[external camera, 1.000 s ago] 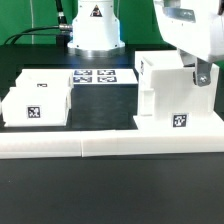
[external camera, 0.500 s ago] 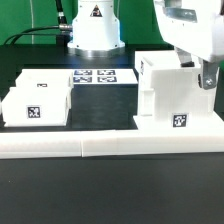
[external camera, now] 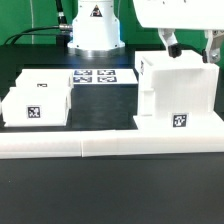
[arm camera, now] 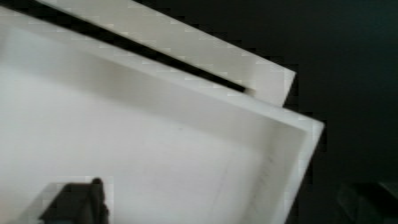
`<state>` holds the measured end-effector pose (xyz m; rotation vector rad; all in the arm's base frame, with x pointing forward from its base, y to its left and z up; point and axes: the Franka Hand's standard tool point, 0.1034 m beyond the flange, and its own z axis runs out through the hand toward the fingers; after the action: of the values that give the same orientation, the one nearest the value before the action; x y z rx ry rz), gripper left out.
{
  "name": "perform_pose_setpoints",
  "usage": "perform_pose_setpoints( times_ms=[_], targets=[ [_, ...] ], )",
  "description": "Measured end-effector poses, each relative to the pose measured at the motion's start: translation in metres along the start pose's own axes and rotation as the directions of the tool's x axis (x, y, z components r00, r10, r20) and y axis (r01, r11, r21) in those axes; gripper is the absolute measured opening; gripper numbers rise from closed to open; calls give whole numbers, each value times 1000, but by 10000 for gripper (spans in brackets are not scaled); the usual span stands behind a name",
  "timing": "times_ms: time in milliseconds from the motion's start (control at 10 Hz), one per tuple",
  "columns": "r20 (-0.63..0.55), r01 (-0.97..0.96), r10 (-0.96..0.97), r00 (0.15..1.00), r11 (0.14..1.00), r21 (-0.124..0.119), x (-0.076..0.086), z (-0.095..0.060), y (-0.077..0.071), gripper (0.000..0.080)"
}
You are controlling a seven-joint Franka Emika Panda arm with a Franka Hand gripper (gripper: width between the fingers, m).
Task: Assemble drawer
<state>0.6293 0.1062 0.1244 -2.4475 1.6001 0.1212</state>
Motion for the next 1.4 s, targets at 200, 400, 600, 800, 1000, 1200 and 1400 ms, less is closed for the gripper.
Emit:
perform_pose_setpoints(
  times_ms=[200, 400, 600, 800, 1000, 1200, 1400],
  targets=[
    [0, 43, -43, 999, 999, -2, 0, 2, 0, 649],
    [31, 265, -264, 964, 963, -36, -3, 1, 9, 649],
    [68, 464, -460, 885, 884, -59, -6, -12, 21, 649],
    [74, 598, -595, 801, 801, -27, 0, -22, 27, 649],
    [78, 680, -677, 732, 733, -25, 2, -20, 29, 649],
    [89, 862, -858, 507, 505, -46, 24, -24, 41, 649],
    [87, 942, -940, 331, 324, -82, 60, -39, 57, 649]
  ],
)
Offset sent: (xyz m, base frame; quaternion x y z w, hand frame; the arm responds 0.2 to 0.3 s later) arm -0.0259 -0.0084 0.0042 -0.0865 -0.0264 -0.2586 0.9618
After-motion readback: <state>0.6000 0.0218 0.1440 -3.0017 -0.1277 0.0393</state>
